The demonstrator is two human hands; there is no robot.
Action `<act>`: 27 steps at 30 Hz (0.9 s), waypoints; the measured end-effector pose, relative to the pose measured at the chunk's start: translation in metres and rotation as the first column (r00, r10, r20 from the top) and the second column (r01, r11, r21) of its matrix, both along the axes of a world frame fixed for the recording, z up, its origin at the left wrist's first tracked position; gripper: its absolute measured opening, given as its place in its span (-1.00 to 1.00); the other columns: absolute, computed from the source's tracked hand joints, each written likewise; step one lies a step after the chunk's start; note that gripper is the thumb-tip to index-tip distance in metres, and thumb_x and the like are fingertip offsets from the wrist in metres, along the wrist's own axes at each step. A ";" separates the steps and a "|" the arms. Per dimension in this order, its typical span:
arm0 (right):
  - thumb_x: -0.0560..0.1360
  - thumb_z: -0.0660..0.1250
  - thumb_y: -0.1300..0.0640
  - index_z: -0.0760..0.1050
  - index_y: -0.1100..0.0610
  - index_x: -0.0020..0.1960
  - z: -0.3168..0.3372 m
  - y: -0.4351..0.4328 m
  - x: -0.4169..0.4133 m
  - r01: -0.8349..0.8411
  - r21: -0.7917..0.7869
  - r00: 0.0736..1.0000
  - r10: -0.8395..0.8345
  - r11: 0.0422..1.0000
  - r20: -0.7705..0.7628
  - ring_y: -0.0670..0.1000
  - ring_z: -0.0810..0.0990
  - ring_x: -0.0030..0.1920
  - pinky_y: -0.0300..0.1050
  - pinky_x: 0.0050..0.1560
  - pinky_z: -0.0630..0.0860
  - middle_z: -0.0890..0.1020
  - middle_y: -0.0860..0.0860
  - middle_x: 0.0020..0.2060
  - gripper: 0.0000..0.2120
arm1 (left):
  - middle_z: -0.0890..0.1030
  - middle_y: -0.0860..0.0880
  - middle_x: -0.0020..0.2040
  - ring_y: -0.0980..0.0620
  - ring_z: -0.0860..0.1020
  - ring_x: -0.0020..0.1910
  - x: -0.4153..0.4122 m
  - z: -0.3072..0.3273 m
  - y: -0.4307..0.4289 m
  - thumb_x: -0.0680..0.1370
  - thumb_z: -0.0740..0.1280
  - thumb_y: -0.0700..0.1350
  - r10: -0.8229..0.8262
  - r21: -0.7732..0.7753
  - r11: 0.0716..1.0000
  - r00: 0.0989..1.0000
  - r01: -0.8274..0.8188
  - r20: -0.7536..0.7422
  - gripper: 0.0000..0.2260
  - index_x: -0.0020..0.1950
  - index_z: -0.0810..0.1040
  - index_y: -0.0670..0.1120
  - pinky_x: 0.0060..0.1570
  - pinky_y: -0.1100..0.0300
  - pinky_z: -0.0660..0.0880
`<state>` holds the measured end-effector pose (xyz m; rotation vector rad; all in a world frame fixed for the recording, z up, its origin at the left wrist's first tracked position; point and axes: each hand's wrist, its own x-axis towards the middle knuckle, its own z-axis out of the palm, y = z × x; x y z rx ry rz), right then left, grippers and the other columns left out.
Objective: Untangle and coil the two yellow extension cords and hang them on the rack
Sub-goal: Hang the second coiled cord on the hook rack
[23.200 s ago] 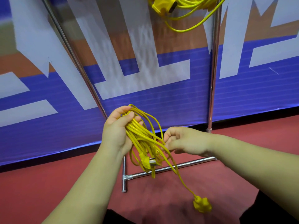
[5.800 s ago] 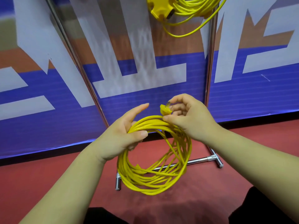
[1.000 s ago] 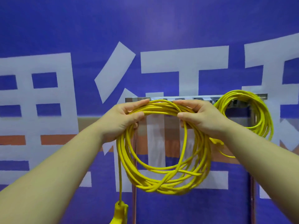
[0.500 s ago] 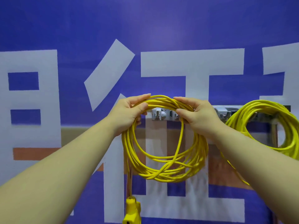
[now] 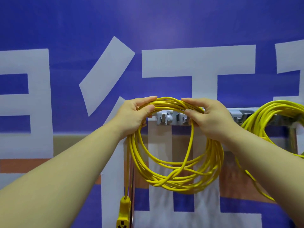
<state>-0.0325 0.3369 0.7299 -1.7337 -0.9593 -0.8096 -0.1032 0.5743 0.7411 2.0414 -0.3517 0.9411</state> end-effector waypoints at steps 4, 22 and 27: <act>0.58 0.39 0.10 0.59 -0.09 0.31 0.003 -0.011 0.006 0.064 0.019 0.998 -0.064 0.998 0.006 -0.14 0.66 -0.21 -0.23 -0.15 0.63 0.68 -0.13 -0.02 -0.68 | 0.67 0.08 0.05 0.06 0.63 -0.15 0.005 0.003 -0.009 0.65 0.29 -0.02 -0.017 0.023 1.000 1.000 0.016 0.015 -0.68 0.42 0.51 0.15 -0.20 0.21 0.63; 0.65 0.25 0.05 0.40 -0.10 0.49 -0.049 0.006 0.038 0.277 -0.007 0.937 -0.269 0.961 0.222 -0.03 0.50 0.13 -0.25 0.07 0.34 0.55 -0.05 0.08 -0.59 | 0.64 0.17 0.16 0.05 0.61 0.15 0.033 -0.046 -0.015 0.69 0.23 -0.01 0.023 -0.089 0.996 0.995 -0.014 0.100 -0.71 0.38 0.52 0.24 0.14 0.06 0.62; 0.66 0.23 0.06 0.38 -0.10 0.49 -0.056 0.005 0.041 0.253 -0.001 0.939 -0.245 0.967 0.242 0.01 0.52 0.14 -0.13 0.10 0.47 0.55 -0.02 0.11 -0.59 | 0.61 0.33 0.14 0.21 0.55 0.16 0.035 -0.062 -0.025 0.70 0.18 -0.02 0.087 -0.101 0.992 0.981 -0.070 0.173 -0.68 0.41 0.47 0.27 0.02 0.42 0.52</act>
